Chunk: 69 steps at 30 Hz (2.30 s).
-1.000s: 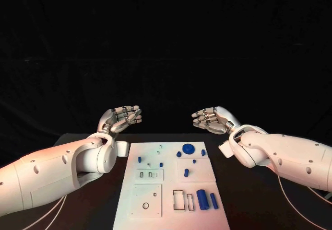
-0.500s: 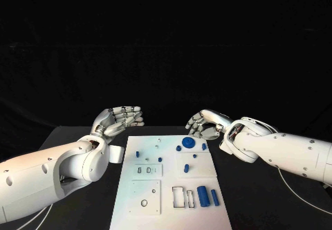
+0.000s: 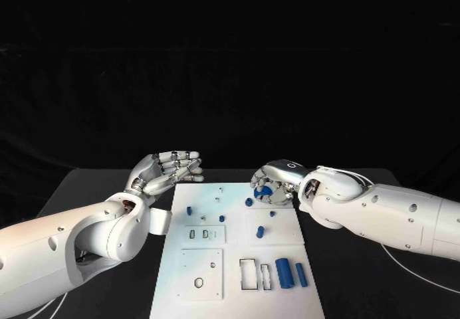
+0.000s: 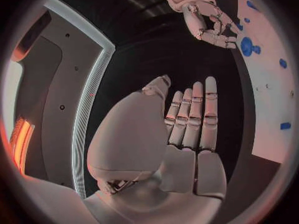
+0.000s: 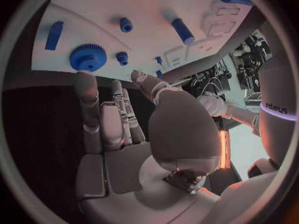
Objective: Assemble the parts on the task board
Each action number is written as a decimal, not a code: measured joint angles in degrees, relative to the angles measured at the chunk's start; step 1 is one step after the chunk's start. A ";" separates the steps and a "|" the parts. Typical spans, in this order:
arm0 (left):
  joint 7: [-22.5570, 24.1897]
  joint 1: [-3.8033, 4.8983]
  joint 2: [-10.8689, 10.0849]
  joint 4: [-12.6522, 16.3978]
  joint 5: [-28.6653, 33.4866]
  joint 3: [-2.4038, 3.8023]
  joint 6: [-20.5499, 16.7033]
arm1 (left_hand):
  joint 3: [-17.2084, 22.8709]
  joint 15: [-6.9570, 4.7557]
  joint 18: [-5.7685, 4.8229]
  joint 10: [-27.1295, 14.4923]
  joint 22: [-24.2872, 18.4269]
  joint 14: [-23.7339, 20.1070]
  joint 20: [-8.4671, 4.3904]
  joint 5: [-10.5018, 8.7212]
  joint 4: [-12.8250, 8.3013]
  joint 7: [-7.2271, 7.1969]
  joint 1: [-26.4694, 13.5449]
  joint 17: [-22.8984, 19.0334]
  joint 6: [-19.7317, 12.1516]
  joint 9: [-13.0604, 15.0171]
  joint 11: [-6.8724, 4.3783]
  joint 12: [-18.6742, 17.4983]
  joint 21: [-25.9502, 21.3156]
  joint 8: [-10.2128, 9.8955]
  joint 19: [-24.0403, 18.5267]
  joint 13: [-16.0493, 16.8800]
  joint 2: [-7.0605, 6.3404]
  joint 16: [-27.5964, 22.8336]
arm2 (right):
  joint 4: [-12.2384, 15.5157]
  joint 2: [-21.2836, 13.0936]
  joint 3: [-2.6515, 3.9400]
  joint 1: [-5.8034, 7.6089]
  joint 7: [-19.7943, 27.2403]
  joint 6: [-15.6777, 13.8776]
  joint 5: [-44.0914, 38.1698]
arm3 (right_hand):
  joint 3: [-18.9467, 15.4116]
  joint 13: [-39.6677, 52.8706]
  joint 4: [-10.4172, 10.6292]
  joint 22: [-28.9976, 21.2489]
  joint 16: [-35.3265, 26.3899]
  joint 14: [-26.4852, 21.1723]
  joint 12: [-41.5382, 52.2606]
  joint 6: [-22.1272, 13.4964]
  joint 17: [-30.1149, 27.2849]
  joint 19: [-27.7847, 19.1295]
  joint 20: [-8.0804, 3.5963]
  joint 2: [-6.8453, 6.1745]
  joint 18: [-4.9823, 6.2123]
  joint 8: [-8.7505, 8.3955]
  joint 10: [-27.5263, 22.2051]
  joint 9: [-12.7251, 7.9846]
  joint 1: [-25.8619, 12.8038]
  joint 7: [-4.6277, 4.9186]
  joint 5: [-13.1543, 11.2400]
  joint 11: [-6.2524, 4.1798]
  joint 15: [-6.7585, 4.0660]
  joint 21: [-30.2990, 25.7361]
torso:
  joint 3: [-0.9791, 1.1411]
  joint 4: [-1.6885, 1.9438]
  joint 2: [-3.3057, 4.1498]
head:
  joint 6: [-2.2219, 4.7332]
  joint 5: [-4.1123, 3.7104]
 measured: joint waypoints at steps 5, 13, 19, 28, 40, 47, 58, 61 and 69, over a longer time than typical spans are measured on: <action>0.00 0.00 0.00 0.01 -0.07 0.03 0.60 | 0.00 0.00 -0.01 0.00 0.23 0.00 0.00 0.00 0.00 0.00 -0.23 0.10 0.00 0.00 0.00 -0.22 0.36 0.00 0.00 0.00 -0.23 0.00 | -0.19 0.81 0.00 -0.20 -1.83 0.56 -3.51 | -0.40 0.36 0.40 7.09 5.22 0.00 0.00 -0.88 5.95 0.80 0.41 -0.36 -0.86 -0.67 -2.37 0.77 0.36 -0.12 -0.35 0.33 0.41 5.77 | -0.10 0.19 0.69 | 0.25 -0.29; 0.04 0.00 0.31 -0.14 -0.14 0.04 1.38 | 0.00 0.00 0.00 0.00 0.29 0.00 0.02 0.00 0.00 0.00 -0.23 0.19 0.00 0.00 0.00 -0.22 0.37 0.00 -0.02 0.00 -0.22 0.00 | -0.77 2.11 0.00 -0.38 -3.70 1.29 -6.69 | -0.23 0.72 0.57 10.81 7.23 0.00 0.00 -0.93 8.41 1.11 0.72 -0.60 -0.85 -0.66 -2.57 1.36 0.60 -0.18 -0.10 0.14 0.41 8.62 | -0.46 0.76 1.26 | 0.30 -0.82; 0.05 0.00 0.48 -0.27 -0.17 0.04 1.70 | 0.00 0.00 -0.01 0.00 0.46 0.00 0.02 0.00 0.00 0.00 -0.22 0.30 0.00 0.05 0.00 -0.32 0.65 0.00 -0.02 -0.05 -0.22 0.00 | -1.39 2.91 -0.03 -0.83 -4.30 1.93 -7.93 | 0.08 0.88 0.88 12.06 7.57 0.00 0.00 -0.94 8.78 1.11 0.72 -0.60 -0.85 -0.66 -2.58 1.65 0.60 -0.45 -0.11 0.14 0.41 9.47 | -0.64 1.03 1.60 | 0.25 -1.02; 0.05 0.00 0.55 -0.56 -0.20 0.05 1.84 | 0.00 0.00 -0.01 0.00 0.61 -0.01 0.02 0.00 0.00 0.00 -0.22 0.39 0.00 0.05 0.00 -0.50 1.03 0.00 -0.03 -0.05 -0.22 0.00 | -2.11 3.58 -0.03 -1.02 -4.62 2.87 -8.86 | 1.12 1.29 1.40 14.35 8.44 0.00 0.25 0.28 8.78 1.52 0.72 -0.22 -1.46 -0.66 -1.71 2.22 0.99 -0.61 0.14 -0.09 0.40 11.07 | -0.74 1.27 2.11 | 0.43 -1.33; -0.11 0.00 0.53 -0.78 -0.21 0.06 1.85 | 0.00 0.01 -0.01 -0.01 1.01 -0.01 0.02 0.00 0.00 -0.16 -0.22 0.67 -0.17 0.05 0.00 -0.84 1.43 0.00 -0.03 -0.09 -0.22 0.00 | -2.57 3.87 0.18 -0.93 -4.85 3.17 -9.37 | 4.10 1.87 1.79 16.18 9.40 0.00 0.71 2.79 8.77 1.39 0.59 1.27 -1.44 0.02 1.05 3.41 1.95 -1.31 -1.62 -0.78 0.40 12.79 | -0.71 1.48 2.70 | 0.74 -1.40; -0.24 0.00 0.51 -0.89 -0.22 0.06 1.85 | 0.16 0.01 -0.01 -0.01 1.18 -0.01 0.02 0.00 -0.16 -0.22 -0.22 0.75 -0.23 0.04 0.01 -1.13 1.74 0.00 -0.04 -0.10 -0.22 0.00 | -1.89 3.49 0.06 -1.15 -4.87 1.08 -9.47 | 6.46 2.87 1.17 18.24 9.95 0.02 2.31 5.61 8.77 1.60 -0.23 3.37 -1.39 2.06 2.70 5.12 2.86 -2.48 -4.50 -0.20 -0.68 14.35 | -0.76 1.63 2.94 | 0.75 -1.54; -0.52 0.00 0.48 -1.40 -0.22 0.06 1.84 | 0.32 0.01 -0.01 -0.23 1.50 -0.01 -0.20 0.00 -0.32 -0.01 -0.22 1.01 -0.44 0.09 0.22 -1.36 2.36 0.00 -0.27 -0.10 -0.22 0.00 | -0.12 3.38 0.28 -1.17 -5.31 -5.69 -9.18 | 6.99 2.91 0.60 19.50 10.17 -0.10 2.53 5.90 8.76 1.71 -0.74 3.37 -1.37 2.74 2.93 6.47 2.86 -2.59 -4.78 0.03 -0.97 14.98 | -0.94 1.84 3.18 | 1.66 -1.46; -0.59 0.00 0.49 -1.56 -0.23 0.06 1.83 | 0.32 0.01 -0.01 -0.23 1.50 -0.01 -0.20 0.00 -0.32 -0.01 -0.22 1.01 -0.44 0.09 0.22 -1.36 2.36 0.00 -0.27 -0.09 -0.22 0.00 | -1.22 4.49 0.32 -1.12 -5.56 -8.02 -8.92 | 6.98 2.92 0.12 19.91 10.17 -0.10 2.53 5.90 8.76 1.71 -0.74 3.37 -1.55 2.99 2.95 6.73 2.86 -2.59 -4.74 0.05 -0.96 15.28 | -0.97 1.96 3.28 | 1.91 -1.46; -0.73 0.00 0.58 -1.70 -0.23 0.06 1.81 | 0.47 0.01 0.00 -0.57 1.70 -0.01 -0.20 0.00 -0.47 -0.22 -0.22 1.15 -0.65 0.09 0.30 -1.56 2.63 0.00 -0.26 -0.09 -0.22 0.00 | -4.47 7.42 0.37 -1.05 -5.97 -12.24 -7.95 | 6.98 2.94 0.11 20.05 10.39 -0.10 2.52 5.90 8.75 1.71 -0.73 3.37 -2.20 2.99 2.95 6.88 2.87 -2.59 -4.71 0.05 -0.96 15.28 | -1.04 2.21 3.56 | 2.27 -1.59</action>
